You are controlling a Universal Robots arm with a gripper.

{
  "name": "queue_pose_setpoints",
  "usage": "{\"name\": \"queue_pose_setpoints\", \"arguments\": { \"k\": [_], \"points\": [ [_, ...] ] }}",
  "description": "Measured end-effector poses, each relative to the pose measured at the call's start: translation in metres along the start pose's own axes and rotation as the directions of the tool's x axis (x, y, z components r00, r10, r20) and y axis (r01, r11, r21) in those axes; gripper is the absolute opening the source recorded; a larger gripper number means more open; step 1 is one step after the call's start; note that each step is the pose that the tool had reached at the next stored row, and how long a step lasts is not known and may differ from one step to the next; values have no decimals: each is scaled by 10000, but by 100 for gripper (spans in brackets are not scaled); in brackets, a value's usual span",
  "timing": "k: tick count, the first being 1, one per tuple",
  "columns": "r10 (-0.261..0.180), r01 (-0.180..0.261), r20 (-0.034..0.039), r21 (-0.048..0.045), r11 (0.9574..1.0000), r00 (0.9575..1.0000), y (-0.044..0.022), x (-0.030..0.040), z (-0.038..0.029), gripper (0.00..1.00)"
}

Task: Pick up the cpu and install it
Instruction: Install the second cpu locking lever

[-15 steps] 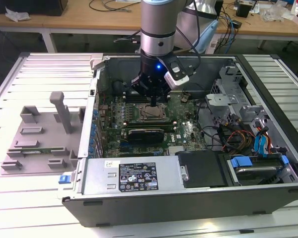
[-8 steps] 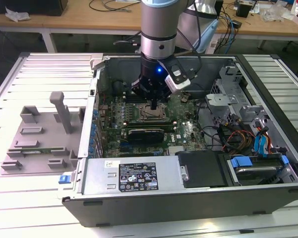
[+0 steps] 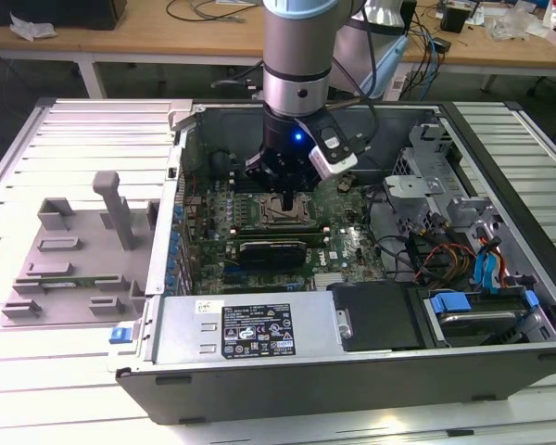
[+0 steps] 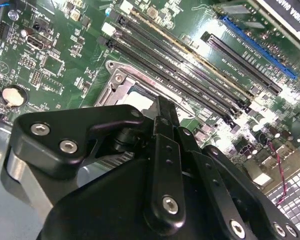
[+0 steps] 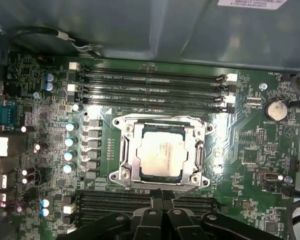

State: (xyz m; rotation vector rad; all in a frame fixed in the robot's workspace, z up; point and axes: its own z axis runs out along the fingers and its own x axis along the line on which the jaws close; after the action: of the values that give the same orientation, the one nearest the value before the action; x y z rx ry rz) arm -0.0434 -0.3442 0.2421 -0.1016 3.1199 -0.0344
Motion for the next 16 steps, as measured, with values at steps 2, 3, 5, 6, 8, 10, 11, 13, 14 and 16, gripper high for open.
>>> {"name": "queue_pose_setpoints", "arguments": {
  "k": [2,3,5,6,8,10,11,13,14,16],
  "points": [
    [-1,1,-1,2,10000,10000,-1,0,0,11],
    [-1,1,0,1,10000,10000,-1,0,0,11],
    [-1,1,-1,1,10000,10000,-21,11,0,11],
    [0,0,0,0,10000,10000,-34,20,1,11],
    [-8,8,8,-6,10000,10000,-68,64,9,11],
    [-97,97,14,-47,9999,10000,-104,92,23,11],
    [-194,194,16,-49,9998,9998,-106,106,27,11],
    [-725,725,28,-58,9974,9974,-121,123,48,11],
    [-887,887,33,-62,9960,9961,-129,130,61,11],
    [-1041,1041,35,-62,9945,9946,-129,177,83,11]
  ]
}}
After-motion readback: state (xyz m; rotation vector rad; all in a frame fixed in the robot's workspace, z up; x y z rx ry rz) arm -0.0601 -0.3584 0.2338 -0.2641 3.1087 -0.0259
